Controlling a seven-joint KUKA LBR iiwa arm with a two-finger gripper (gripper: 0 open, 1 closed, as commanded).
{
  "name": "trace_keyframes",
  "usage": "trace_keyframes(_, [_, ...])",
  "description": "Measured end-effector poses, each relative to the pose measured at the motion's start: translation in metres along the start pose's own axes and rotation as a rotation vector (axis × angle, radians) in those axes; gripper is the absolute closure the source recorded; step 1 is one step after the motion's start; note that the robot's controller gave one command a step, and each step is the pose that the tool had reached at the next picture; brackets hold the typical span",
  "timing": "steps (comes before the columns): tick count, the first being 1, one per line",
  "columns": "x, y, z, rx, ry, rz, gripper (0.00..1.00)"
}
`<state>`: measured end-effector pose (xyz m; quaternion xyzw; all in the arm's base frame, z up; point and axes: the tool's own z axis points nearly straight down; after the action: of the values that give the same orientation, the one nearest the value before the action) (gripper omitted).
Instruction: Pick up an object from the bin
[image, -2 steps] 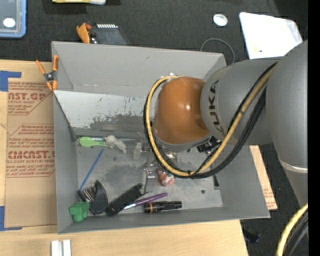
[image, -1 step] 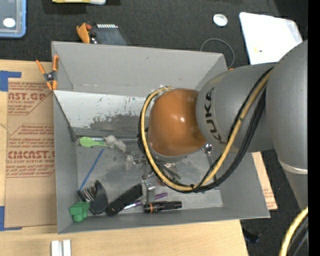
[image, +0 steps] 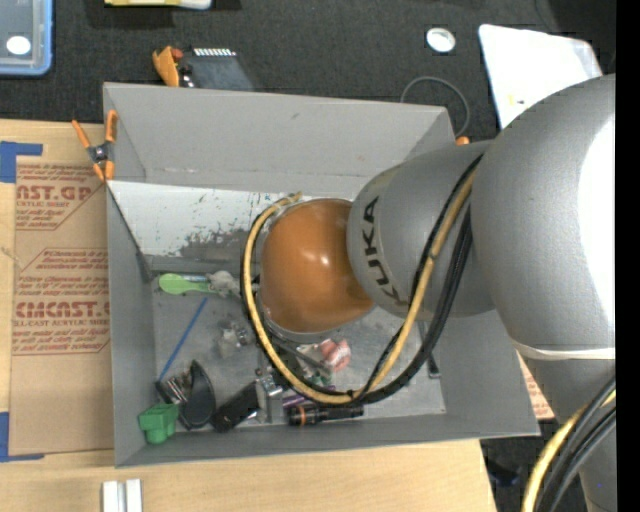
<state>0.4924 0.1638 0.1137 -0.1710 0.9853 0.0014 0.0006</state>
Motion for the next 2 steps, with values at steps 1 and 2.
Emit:
trace_keyframes(1, [-0.007,0.005,0.034,0.005,-0.007,-0.356,0.0])
trace_keyframes(2, [0.004,0.008,0.044,-0.001,-0.003,-0.505,1.0])
